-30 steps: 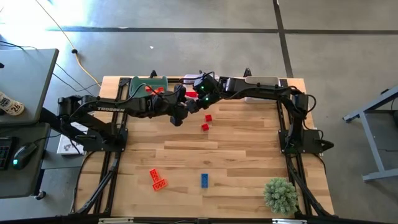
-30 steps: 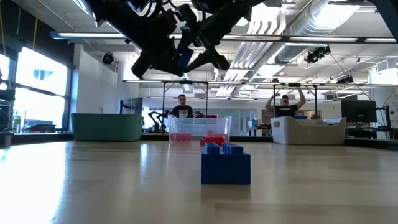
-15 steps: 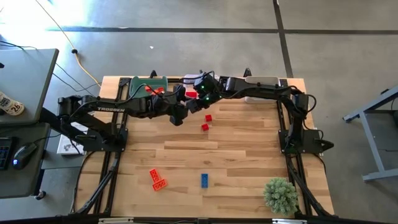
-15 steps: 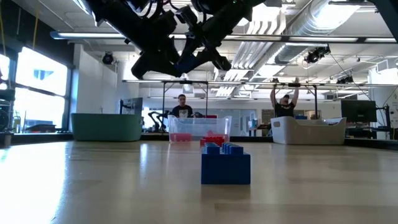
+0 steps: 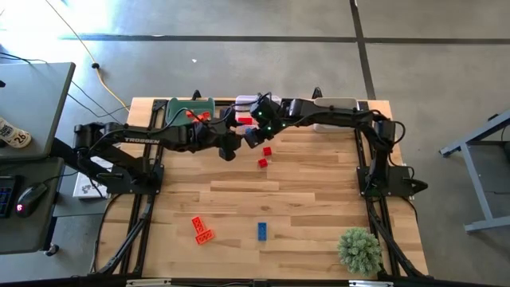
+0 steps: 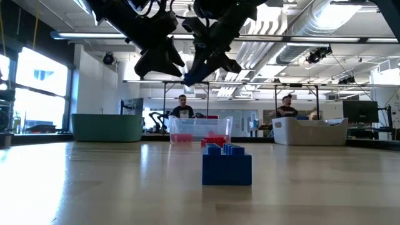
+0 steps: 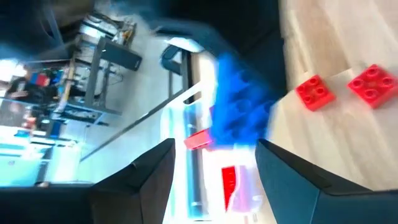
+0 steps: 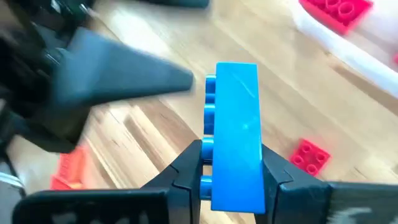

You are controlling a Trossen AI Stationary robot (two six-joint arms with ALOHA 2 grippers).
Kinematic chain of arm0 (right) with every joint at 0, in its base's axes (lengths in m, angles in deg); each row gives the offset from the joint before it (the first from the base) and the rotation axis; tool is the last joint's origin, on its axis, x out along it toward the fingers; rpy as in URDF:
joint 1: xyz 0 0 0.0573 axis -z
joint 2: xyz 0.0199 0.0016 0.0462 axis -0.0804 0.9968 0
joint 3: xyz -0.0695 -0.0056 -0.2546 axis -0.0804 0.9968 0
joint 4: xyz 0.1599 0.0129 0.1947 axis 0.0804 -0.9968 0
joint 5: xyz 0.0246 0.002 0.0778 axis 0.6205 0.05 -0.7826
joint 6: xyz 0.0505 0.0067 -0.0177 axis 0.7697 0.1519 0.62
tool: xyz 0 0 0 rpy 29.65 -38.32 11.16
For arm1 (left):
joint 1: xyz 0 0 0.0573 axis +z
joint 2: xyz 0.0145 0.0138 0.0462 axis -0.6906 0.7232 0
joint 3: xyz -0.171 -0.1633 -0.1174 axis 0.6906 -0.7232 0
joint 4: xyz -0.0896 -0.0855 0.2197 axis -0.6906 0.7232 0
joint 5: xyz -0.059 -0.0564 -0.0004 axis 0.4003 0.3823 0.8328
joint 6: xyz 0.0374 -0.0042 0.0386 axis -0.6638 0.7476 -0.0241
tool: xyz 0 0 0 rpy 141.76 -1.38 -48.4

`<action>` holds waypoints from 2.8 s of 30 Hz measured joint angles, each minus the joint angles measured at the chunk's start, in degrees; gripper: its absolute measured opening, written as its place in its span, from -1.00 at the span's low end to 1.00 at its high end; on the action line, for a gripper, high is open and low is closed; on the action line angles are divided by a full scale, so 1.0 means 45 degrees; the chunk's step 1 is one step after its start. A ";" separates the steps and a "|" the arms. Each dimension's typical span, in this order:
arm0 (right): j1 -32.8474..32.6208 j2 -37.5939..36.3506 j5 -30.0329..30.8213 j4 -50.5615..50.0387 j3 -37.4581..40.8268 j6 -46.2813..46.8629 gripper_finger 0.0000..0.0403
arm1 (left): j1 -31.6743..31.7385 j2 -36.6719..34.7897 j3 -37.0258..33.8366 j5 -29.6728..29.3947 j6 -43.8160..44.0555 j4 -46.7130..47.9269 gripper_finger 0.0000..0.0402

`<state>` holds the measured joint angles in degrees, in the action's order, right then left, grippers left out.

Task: Sort & place blocks by color
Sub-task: Put the blue game piece into the white bin, then put the red game piece into the transparent bin

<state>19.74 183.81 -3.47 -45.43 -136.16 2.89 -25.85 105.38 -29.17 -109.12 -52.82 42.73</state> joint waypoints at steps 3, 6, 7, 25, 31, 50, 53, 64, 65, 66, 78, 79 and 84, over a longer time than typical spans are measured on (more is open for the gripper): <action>0.0109 -0.0029 0.0313 -0.0284 0.0031 -0.0297 -0.64 | 0.0005 -0.0022 0.0007 -0.0077 0.0000 -0.0015 0.07; 0.0349 -0.0136 0.0946 -0.1385 0.0029 -0.0769 -0.64 | 0.0010 -0.0022 0.0007 -0.0107 0.0212 -0.0007 0.10; 0.0462 -0.0136 0.1231 -0.1788 0.0029 -0.0944 -0.64 | 0.0010 -0.0022 0.0007 -0.0127 0.0459 -0.0008 0.11; 0.2383 -0.0313 0.7270 -0.7473 0.0081 -0.3237 -0.63 | 0.0010 -0.0017 0.0007 -0.0014 0.9706 0.0030 0.12; 0.3054 -0.1240 0.8867 -0.7841 0.1619 -0.3222 -0.65 | 0.0010 -0.0017 0.0007 -0.0014 1.0016 0.0037 0.12; 0.7335 -0.5797 0.6239 -0.2021 0.8477 -0.4188 -0.59 | 0.0005 -0.0007 0.0002 0.0629 1.2424 0.0042 0.12; 0.7979 -0.5767 0.5806 -0.1710 0.8795 -0.4547 -0.54 | -0.0003 -0.0007 0.0002 0.1179 1.2684 0.0037 0.12; 0.8582 -0.5678 0.5061 -0.1099 0.8937 -0.5411 -0.16 | -0.0468 -0.0022 0.0002 0.1247 1.3098 0.0788 0.12; 0.8578 -0.5678 0.4784 -0.0999 0.8937 -0.5529 -0.13 | -0.0518 -0.0028 0.0002 0.1159 1.3259 0.1162 0.12; 0.8578 -0.5678 0.4462 -0.0839 0.8937 -0.5632 -0.10 | -0.0568 -0.0072 0.0002 0.1045 1.3488 0.1610 0.12; 0.8124 -0.5872 -0.0396 -0.0168 0.7721 -0.5010 -0.02 | -0.0986 -0.1579 -0.0003 0.0564 1.6242 0.6754 0.12; 0.7945 -0.5872 -0.0472 -0.0107 0.7496 -0.5011 -0.02 | -0.0986 -0.1706 -0.0003 0.0446 1.6332 0.7003 0.12; 0.6714 -0.5872 -0.1039 0.0719 0.6602 -0.5297 -0.02 | -0.0979 -0.2241 -0.0003 0.0069 1.7281 0.8116 0.12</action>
<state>49.96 157.39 -8.14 -42.20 -106.45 -20.95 -30.26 95.30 -29.19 -108.81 24.95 79.26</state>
